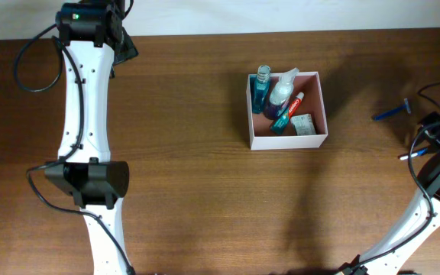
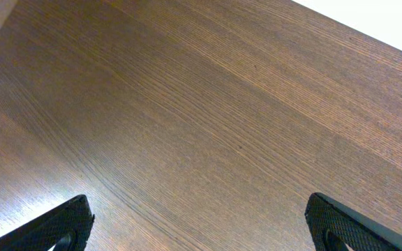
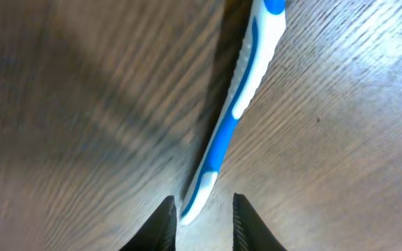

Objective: Pack container
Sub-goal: 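Close the right gripper on the toothbrush handle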

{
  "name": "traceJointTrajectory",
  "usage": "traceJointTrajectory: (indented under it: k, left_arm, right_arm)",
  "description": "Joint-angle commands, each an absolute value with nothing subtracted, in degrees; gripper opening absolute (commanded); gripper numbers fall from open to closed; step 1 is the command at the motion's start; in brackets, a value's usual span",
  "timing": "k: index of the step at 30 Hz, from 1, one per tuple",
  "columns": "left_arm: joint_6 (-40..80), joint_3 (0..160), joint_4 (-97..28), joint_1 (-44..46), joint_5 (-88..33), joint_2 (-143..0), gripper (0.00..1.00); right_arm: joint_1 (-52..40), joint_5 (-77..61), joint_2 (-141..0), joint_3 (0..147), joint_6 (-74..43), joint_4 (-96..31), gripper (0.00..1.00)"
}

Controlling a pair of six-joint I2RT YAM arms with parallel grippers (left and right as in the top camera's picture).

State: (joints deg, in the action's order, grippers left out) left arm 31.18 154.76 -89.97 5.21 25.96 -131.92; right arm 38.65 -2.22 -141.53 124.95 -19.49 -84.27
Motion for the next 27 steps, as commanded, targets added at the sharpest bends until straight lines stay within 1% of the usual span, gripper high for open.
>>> traceJointTrajectory:
  k: [1,2,3,6,14,17,20,21,22,27]
  left_arm:
    - [31.9,154.63,-90.04,5.13,26.74,-132.53,1.0]
    - [31.88,154.63,-90.04,5.13,26.74,-132.53,0.99]
    - [31.88,154.63,-90.06,5.13,26.74,-132.53,0.99]
    - [31.88,154.63,-90.04,5.13,26.74,-132.53,0.99]
    - [31.88,154.63,-90.06,5.13,26.74,-132.53,0.99]
    - [31.88,154.63,-90.04,5.13,26.74,-132.53,1.0]
    - [31.88,154.63,-90.06,5.13,26.74,-132.53,0.99]
    - [31.88,154.63,-90.04,5.13,26.74,-132.53,0.99]
    - [31.88,154.63,-90.06,5.13,26.74,-132.53,0.99]
    - [31.88,154.63,-90.04,5.13,26.74,-132.53,0.99]
  right_arm:
    - [39.83,-0.01,-141.16,122.78,-20.01,-83.64,0.22]
    - [40.05,0.62,-141.16,122.78,-20.03,-83.59,0.23]
    - [40.18,0.95,-141.16,122.78,-20.01,-83.53,0.26]
    - [40.73,1.28,-141.16,122.78,-20.01,-83.55,0.27]
    - [41.45,3.6,-141.16,122.78,-19.99,-83.02,0.34]
    - [41.28,3.46,-141.16,122.78,-19.99,-82.13,0.35]
    - [40.82,1.3,-141.16,122.78,-20.03,-80.42,0.37]
    - [40.77,-0.1,-141.16,122.78,-20.03,-79.9,0.4]
    - [40.8,-2.66,-141.16,122.78,-20.58,-78.94,0.4]
    - [40.84,-3.2,-141.21,122.78,-23.0,-77.3,0.4]
